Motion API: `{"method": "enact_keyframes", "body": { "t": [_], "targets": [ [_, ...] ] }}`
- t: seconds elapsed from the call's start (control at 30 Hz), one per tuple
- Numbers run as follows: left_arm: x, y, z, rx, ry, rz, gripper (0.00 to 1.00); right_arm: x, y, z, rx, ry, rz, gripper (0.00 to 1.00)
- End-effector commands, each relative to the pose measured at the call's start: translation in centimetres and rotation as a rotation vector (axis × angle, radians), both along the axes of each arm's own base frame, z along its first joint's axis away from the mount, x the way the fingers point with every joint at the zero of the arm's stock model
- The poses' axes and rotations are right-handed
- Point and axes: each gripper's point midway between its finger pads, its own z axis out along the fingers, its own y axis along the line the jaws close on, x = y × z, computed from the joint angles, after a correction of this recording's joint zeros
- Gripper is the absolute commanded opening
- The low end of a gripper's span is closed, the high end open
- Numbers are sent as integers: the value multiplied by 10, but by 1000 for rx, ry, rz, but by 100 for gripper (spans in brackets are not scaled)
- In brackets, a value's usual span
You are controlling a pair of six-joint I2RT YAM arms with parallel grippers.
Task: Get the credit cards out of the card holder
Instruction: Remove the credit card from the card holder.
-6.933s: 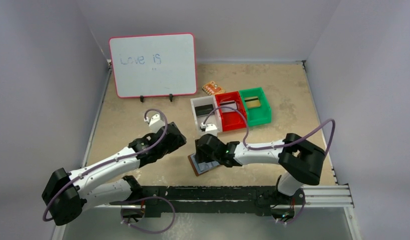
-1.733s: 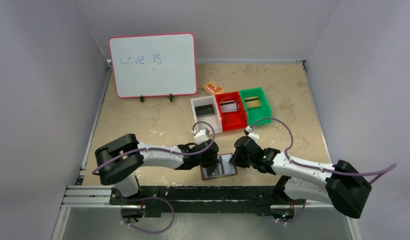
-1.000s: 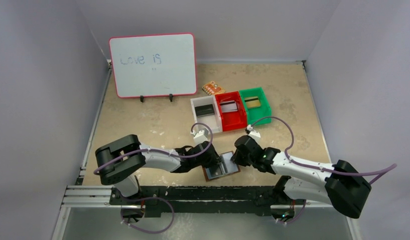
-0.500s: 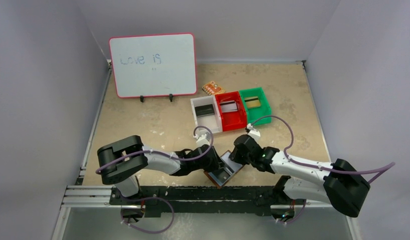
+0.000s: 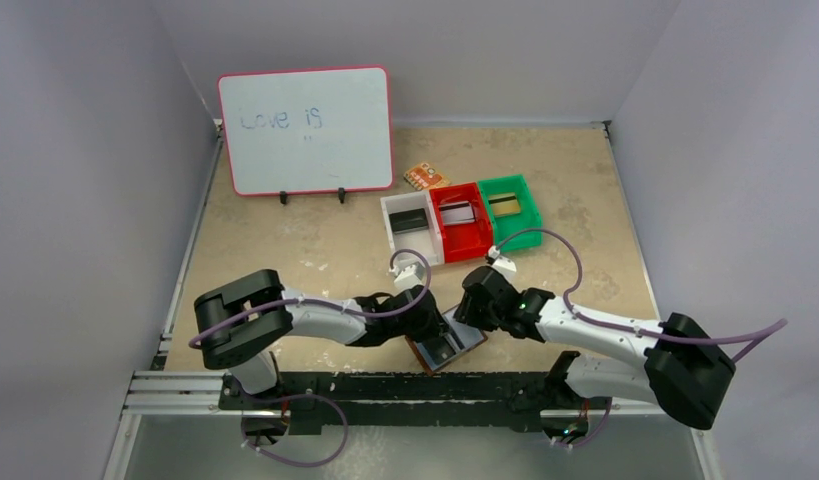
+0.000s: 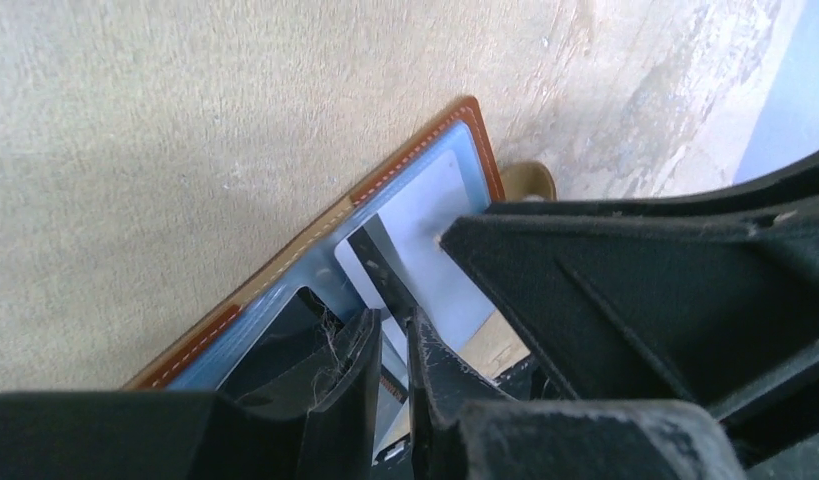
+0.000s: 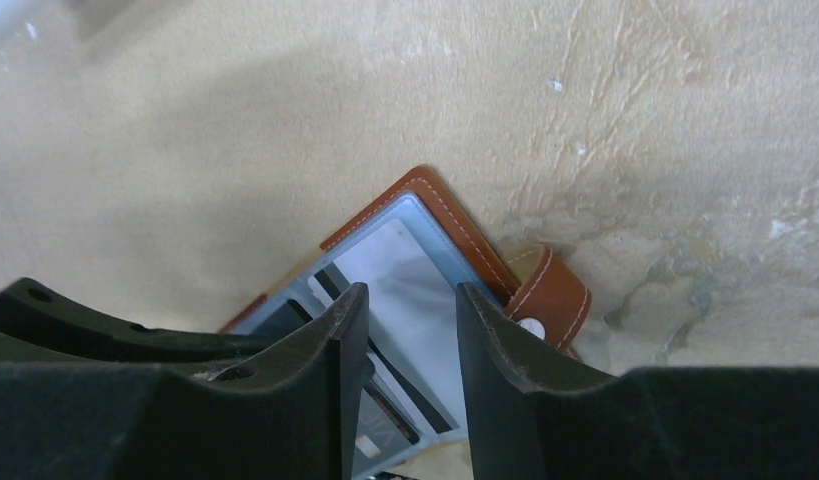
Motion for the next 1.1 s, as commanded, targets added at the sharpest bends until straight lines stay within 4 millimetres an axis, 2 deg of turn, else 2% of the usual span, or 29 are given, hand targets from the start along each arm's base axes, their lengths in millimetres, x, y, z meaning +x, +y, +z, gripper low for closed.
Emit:
{"method": "enact_keyframes", "body": {
  "t": [0.0,0.13,0.27,0.43,0.6,0.67,0.8,0.9,1.07],
  "targets": [
    [12,15,-2,134,-54,26,16,-19,-21,-9,-117,86,10,41],
    [17,31,-16,292,-83,10,16,-26,-19,-14,-97,118,10,41],
    [25,29,-12,344,-120,-10,16,-27,-20,-13,-95,119,12,43],
    [36,23,-6,336,-135,-26,17,-25,-21,-5,-93,108,2,46],
    [46,27,-3,327,-138,-29,17,-33,-15,-13,-53,134,25,46],
    [49,23,0,298,-136,-40,17,-25,-18,-9,-76,102,4,46],
    [47,10,5,237,-127,-74,17,-32,-6,-12,3,123,38,41],
    [42,2,12,185,-111,-94,18,-37,-5,-22,15,146,44,38],
    [39,6,27,141,-102,-63,22,-45,-6,-29,58,172,16,35]
  ]
}}
